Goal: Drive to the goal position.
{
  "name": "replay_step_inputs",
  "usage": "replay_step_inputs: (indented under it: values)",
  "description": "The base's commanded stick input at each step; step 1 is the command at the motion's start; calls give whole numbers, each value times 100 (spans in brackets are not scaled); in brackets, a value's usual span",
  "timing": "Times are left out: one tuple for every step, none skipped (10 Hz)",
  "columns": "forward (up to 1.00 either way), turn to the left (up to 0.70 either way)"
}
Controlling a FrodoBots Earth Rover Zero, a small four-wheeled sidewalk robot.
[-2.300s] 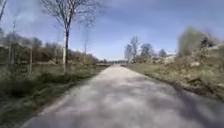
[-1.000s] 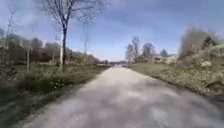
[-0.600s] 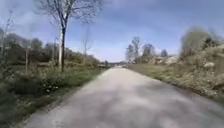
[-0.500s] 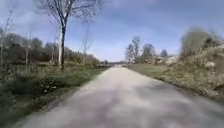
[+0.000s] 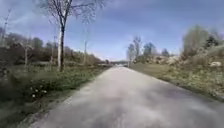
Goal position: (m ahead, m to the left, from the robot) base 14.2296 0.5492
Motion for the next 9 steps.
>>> replay_step_inputs:
  values:
    - [85,0]
    - [85,0]
    - [85,0]
    - [85,0]
    - [85,0]
    - [85,-3]
    - [85,-22]
    - [85,-34]
    - [85,-34]
